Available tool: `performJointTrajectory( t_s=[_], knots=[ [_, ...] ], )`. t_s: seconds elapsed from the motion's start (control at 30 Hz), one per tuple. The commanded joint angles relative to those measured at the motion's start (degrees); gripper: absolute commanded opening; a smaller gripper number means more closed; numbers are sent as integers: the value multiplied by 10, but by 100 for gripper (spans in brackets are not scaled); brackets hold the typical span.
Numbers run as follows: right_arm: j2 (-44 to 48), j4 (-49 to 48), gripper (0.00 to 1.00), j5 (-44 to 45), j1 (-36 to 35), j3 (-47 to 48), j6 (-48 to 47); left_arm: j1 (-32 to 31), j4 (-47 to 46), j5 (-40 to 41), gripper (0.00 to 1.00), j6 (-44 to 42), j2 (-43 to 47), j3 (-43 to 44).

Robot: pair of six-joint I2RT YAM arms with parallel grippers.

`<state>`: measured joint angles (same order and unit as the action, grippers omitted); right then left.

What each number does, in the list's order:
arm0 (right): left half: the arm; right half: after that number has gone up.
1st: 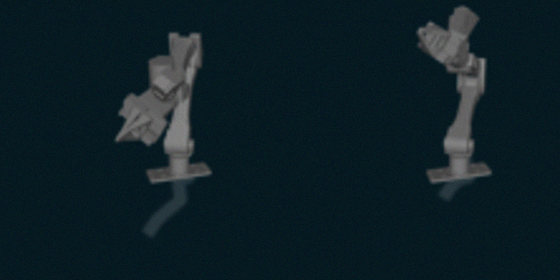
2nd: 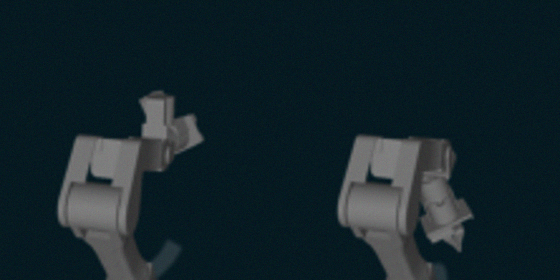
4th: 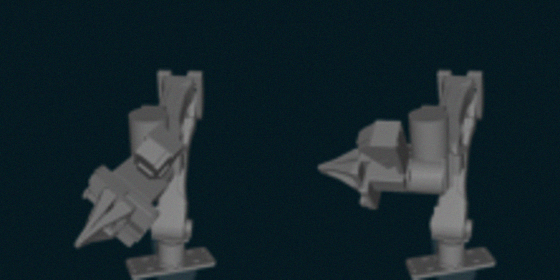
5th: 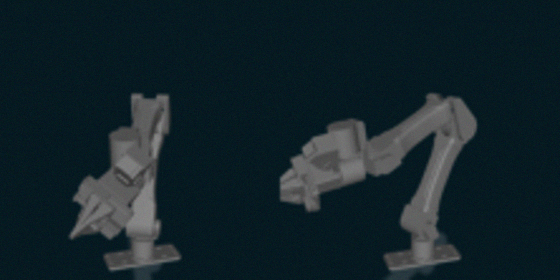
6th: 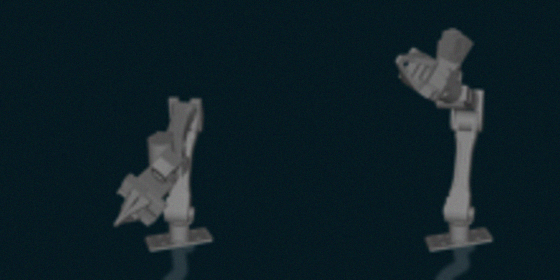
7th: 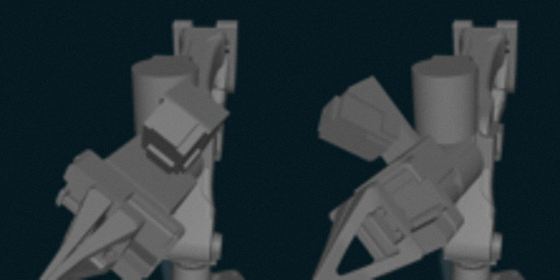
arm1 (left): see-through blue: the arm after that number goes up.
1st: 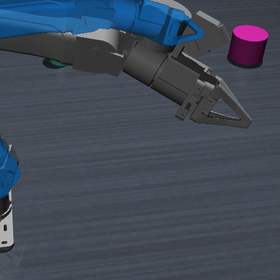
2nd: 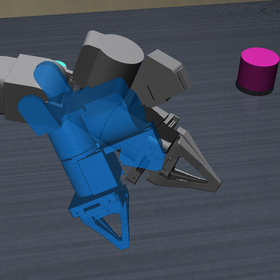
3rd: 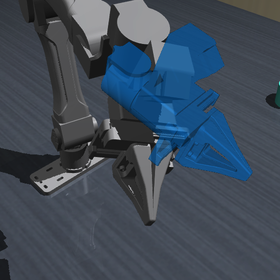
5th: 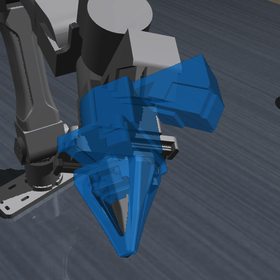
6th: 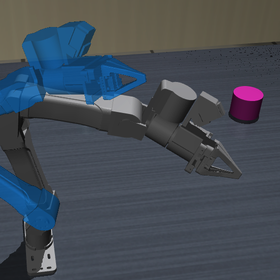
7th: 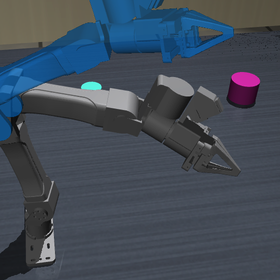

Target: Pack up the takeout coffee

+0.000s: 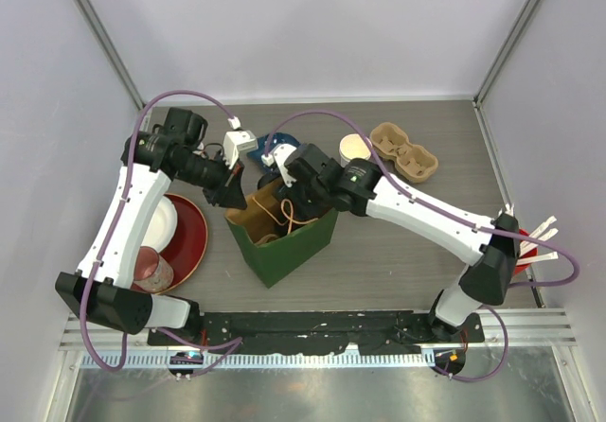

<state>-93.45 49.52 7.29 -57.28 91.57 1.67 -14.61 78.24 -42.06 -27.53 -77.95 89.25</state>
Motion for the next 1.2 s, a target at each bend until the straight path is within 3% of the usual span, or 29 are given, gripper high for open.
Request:
performJointTrajectory(
  t_s=[0.0, 1.17],
  knots=[
    [51, -61, 62, -16, -3, -5, 2, -3, 136, -8, 0, -9, 1, 24],
    [173, -115, 66, -3, -2, 63, 2, -13, 133, -14, 0, -7, 12, 1]
  ],
)
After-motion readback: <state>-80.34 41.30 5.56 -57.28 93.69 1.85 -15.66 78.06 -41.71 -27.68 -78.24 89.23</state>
